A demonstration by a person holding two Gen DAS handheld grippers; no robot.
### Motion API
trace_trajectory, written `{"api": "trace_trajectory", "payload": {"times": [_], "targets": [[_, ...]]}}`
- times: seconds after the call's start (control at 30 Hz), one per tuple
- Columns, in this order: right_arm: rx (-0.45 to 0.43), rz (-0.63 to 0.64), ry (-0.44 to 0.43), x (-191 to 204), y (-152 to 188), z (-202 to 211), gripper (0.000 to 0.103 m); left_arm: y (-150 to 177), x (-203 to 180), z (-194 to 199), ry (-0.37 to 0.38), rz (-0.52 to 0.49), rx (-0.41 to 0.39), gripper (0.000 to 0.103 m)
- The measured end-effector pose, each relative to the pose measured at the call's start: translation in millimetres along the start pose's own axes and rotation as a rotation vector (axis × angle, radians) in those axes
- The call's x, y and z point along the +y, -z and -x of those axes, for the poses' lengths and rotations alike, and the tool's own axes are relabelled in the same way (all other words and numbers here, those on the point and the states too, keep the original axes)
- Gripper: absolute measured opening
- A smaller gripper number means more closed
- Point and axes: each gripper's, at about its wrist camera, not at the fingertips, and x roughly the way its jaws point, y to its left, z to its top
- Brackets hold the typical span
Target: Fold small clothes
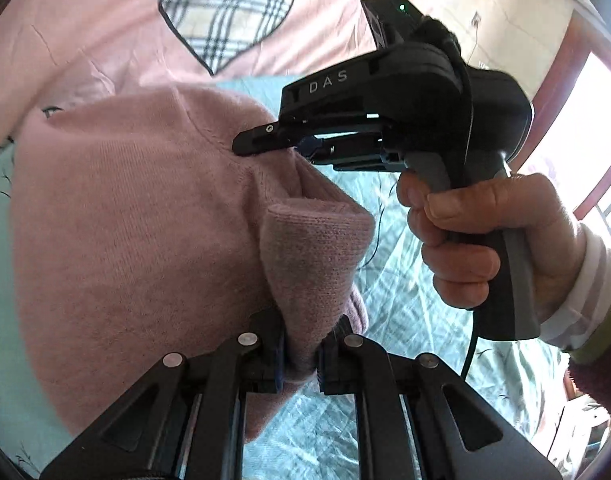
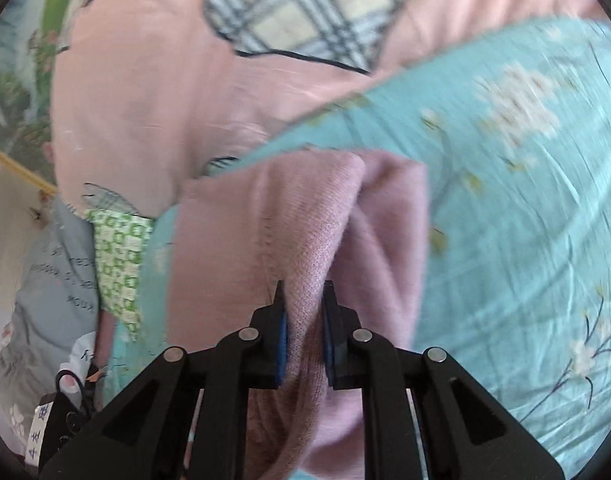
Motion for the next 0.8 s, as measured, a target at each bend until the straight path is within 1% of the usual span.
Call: {"api": "trace_trajectory", "payload": {"times": [0.07, 0.2, 0.3, 0.4, 0.43, 0.47, 0.53, 0.6, 0.67, 0.7, 0.77, 0.8], "targets": [[0.003, -0.004, 0.005, -10.7, 1.5, -2.8, 0.015, -0.3, 0.5, -9.4, -0.004, 0.0, 0.015, 0.01], [0.007, 0.047, 0.038, -8.3, 1.5, -12.8, 0.015, -3.5, 6.8, -19.5, -0.007, 0.011, 0.031, 0.011], [0.003, 0.057, 0.047, -9.0, 1.9, -15.3, 0.015, -9.8, 5.9, -31.1, -0.008, 0.015, 0.044, 0.014], [0.012, 0.028, 0.039, -16.2, 2.0, -16.9, 0.018, -9.0, 0.3, -33.4, 0.005, 0.016, 0.057, 0.023], [0.012, 0.015, 0.038, -18.5, 2.2, -15.5, 0.019, -8.5, -1.6, -32.4, 0.018, 0.014, 0.059, 0.029], [0.005, 0.006, 0.041, -21.3, 3.2, -11.9, 0.021, -6.8, -3.7, -30.6, 0.027, 0.012, 0.062, 0.039], [-0.015, 0.003, 0.061, -21.3, 4.3, -2.9, 0.022, -2.3, -8.5, -24.1, 0.041, 0.005, 0.068, 0.047], [-0.04, 0.001, 0.094, -21.5, 6.3, 10.0, 0.023, 2.0, -11.2, -15.6, 0.055, -0.006, 0.075, 0.047], [-0.06, 0.004, 0.12, -20.2, 9.2, 22.4, 0.023, 7.3, -11.1, -4.0, 0.064, -0.011, 0.079, 0.052], [-0.071, 0.006, 0.131, -18.8, 11.8, 29.2, 0.023, 9.5, -8.4, 3.9, 0.061, -0.007, 0.076, 0.052], [-0.085, 0.012, 0.131, -14.4, 17.6, 39.5, 0.024, 13.2, -0.6, 19.3, 0.054, 0.01, 0.066, 0.054], [-0.091, 0.016, 0.132, -11.0, 21.7, 44.2, 0.027, 14.1, 5.1, 26.7, 0.045, 0.024, 0.061, 0.054]]}}
